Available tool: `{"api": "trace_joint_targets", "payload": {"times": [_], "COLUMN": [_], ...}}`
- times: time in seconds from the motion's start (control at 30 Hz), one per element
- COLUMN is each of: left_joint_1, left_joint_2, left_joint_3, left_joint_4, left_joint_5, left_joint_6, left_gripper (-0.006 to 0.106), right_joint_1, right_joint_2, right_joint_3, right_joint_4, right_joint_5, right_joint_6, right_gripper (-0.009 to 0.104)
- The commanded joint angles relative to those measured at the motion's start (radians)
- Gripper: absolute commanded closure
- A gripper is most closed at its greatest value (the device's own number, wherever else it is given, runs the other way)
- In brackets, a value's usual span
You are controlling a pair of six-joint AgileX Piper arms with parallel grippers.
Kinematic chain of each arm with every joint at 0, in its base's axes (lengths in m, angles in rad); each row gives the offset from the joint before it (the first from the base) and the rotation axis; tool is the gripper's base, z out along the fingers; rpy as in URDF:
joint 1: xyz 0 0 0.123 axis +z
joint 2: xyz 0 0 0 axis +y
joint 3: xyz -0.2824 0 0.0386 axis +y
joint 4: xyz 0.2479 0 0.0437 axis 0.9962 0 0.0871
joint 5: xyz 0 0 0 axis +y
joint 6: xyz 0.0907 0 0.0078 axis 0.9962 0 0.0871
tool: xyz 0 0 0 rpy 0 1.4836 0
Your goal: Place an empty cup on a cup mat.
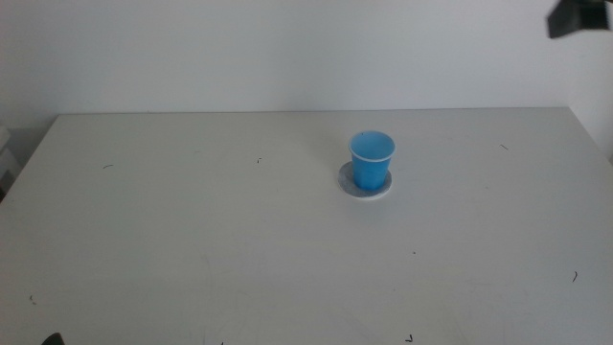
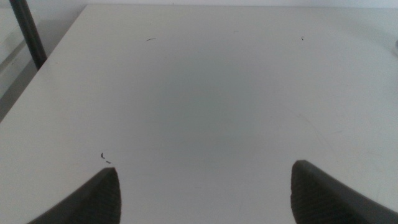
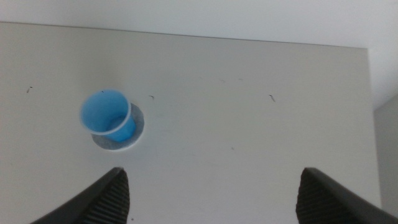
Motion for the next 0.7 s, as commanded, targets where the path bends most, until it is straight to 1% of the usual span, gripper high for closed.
{"api": "trace_joint_targets", "payload": {"times": [0.0, 0.17, 0.47, 0.53, 0.67], "left_joint_1": [0.001, 0.001, 0.001, 0.001, 0.001], "left_joint_2": [-0.003, -0.003, -0.003, -0.003, -0.003], "left_joint_3": [-0.006, -0.006, -0.006, -0.006, -0.006], "left_joint_4": [0.000, 0.000, 0.000, 0.000, 0.000], "left_joint_5": [-0.067, -0.067, -0.067, -0.067, -0.067], "left_joint_6": [-0.011, -0.011, -0.011, -0.011, -0.011], "left_gripper": [-0.005, -0.005, -0.005, -0.005, -0.005], "right_joint_1": [-0.013, -0.016, -0.016, -0.016, -0.016], "right_joint_2": [-0.155, -0.408, -0.827, -0.914, -1.074], "right_joint_3": [0.126, 0.408, 0.893, 0.979, 1.141], "right_joint_4": [-0.043, -0.063, -0.069, -0.069, -0.068], "right_joint_5": [-0.125, -0.278, -0.594, -0.623, -0.632], "right_joint_6": [-0.009, -0.009, -0.008, -0.008, -0.008], "right_gripper": [0.020, 0.020, 0.020, 0.020, 0.019]}}
